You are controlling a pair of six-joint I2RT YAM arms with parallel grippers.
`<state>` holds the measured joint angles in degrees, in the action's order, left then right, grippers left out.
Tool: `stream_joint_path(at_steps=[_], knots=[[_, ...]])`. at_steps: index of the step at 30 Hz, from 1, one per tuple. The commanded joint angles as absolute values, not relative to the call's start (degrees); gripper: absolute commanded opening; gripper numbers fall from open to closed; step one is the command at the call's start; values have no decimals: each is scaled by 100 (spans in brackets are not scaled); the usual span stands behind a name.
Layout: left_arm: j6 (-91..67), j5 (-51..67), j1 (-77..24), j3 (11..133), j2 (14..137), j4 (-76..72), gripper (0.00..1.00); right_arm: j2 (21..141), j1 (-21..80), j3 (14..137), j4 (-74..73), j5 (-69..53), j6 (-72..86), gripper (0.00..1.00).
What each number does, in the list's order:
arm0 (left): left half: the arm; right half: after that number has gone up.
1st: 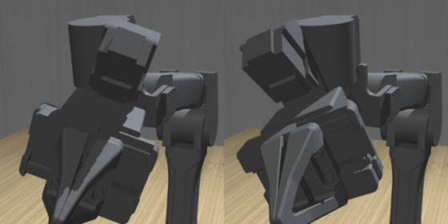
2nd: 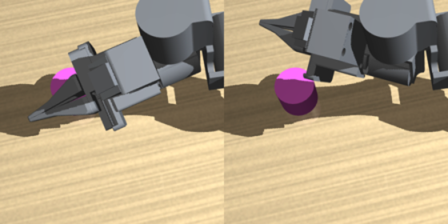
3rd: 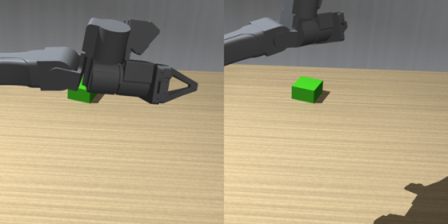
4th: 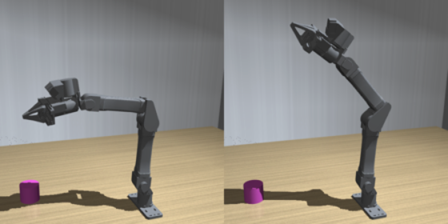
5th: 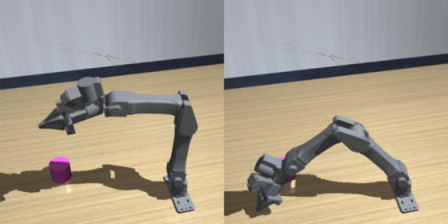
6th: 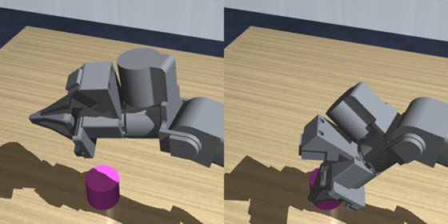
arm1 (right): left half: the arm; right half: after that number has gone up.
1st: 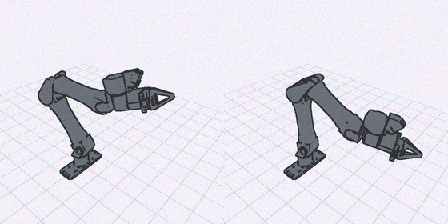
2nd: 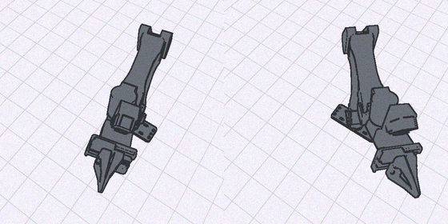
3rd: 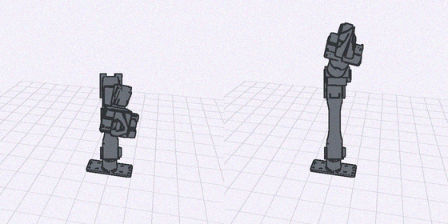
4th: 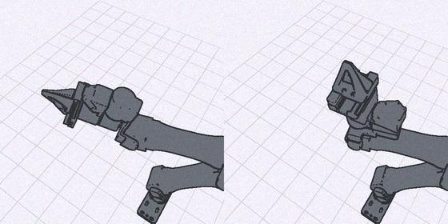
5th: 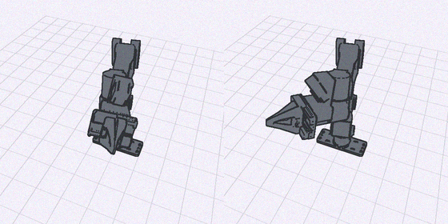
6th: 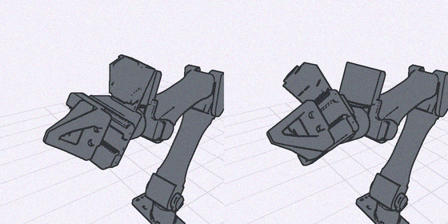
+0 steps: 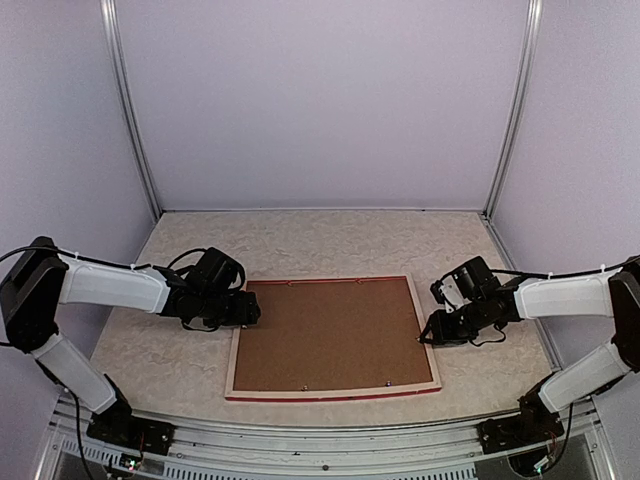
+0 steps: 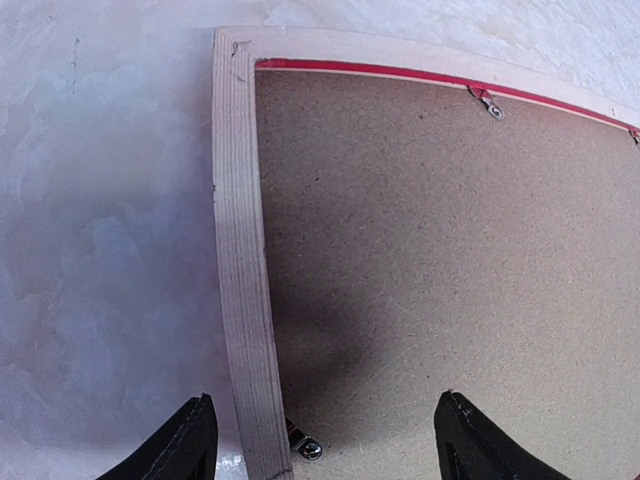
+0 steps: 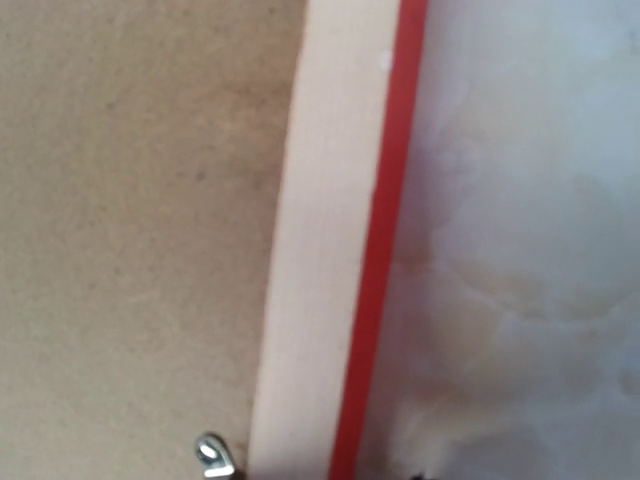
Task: Put the photo into the frame
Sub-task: Press the fastener onto the backboard.
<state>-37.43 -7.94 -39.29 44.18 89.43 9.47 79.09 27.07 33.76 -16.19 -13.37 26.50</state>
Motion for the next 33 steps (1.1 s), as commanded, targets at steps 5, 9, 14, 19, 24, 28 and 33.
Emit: stream_joint_path(at_steps=[5,9,14,19,24,28,33], knots=[[-3682,-864,-3928,4404,8851,1020,74,8020,2663,3251,-1758,-988,2546,36],[-3691,-865,-3931,4381,8859,1019,74,8054,2770,3288,-1819,-713,2559,36],[-3700,-871,-3929,4368,8853,1019,74,8119,3005,3356,-1971,-254,2636,34],[-3700,-888,-3927,4353,8837,1046,74,8093,3147,3438,-2148,176,2751,32],[-3700,-898,-3929,4346,8832,1042,74,7931,3206,3539,-2368,588,2858,32],[-3700,-908,-3929,4342,8826,1037,74,7763,3229,3656,-2494,743,2869,31],[-3700,-914,-3929,4331,8833,1029,74,7683,3233,3685,-2317,296,2791,32]])
